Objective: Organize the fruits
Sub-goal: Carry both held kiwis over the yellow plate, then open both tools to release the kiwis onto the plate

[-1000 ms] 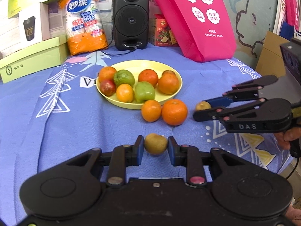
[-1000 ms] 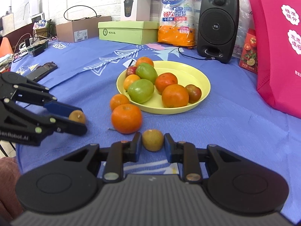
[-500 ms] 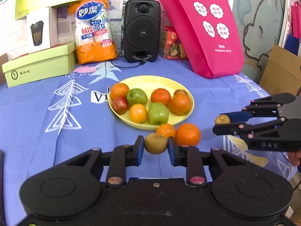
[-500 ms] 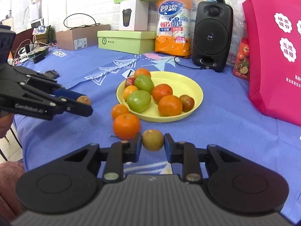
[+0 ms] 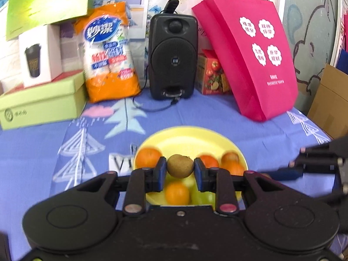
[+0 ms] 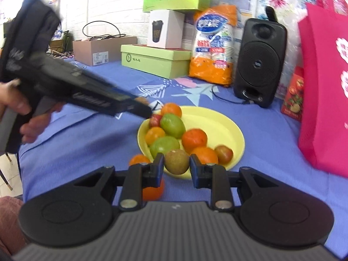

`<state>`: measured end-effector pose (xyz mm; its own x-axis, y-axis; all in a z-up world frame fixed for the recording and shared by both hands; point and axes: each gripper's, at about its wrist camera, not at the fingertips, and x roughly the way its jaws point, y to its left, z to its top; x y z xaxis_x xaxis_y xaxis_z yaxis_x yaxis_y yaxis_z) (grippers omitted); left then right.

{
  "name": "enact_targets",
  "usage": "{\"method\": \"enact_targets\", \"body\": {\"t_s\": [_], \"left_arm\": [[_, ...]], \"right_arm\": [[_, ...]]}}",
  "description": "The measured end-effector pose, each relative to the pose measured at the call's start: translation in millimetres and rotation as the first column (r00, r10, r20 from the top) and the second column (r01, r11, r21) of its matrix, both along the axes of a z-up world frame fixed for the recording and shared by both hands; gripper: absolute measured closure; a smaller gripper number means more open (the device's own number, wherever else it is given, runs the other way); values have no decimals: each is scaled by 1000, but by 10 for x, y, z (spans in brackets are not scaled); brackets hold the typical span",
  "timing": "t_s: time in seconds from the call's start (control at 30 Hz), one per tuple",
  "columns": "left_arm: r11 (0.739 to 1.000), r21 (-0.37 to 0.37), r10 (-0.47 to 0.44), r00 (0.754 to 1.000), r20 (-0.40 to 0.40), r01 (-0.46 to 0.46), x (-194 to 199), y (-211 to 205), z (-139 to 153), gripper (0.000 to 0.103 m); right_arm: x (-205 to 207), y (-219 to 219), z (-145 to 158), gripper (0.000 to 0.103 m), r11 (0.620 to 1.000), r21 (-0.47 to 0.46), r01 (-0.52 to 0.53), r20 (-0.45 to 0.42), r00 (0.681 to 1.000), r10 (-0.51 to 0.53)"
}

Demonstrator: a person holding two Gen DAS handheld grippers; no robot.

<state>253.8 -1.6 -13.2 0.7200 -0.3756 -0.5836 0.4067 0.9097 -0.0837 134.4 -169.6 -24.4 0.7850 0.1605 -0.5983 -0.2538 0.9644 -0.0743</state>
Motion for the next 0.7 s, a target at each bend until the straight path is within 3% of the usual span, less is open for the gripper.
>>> {"method": "enact_targets", "body": {"t_s": [0.33, 0.7], "left_arm": [[998, 60, 12, 1000, -27, -10, 848, -274, -86, 76], [996, 83, 33, 998, -50, -29, 1076, -310, -221, 76]], "right_arm": [[340, 162, -166, 78, 996, -70, -46, -48, 998, 43], [472, 86, -248, 79, 997, -70, -15, -49, 999, 12]]}}
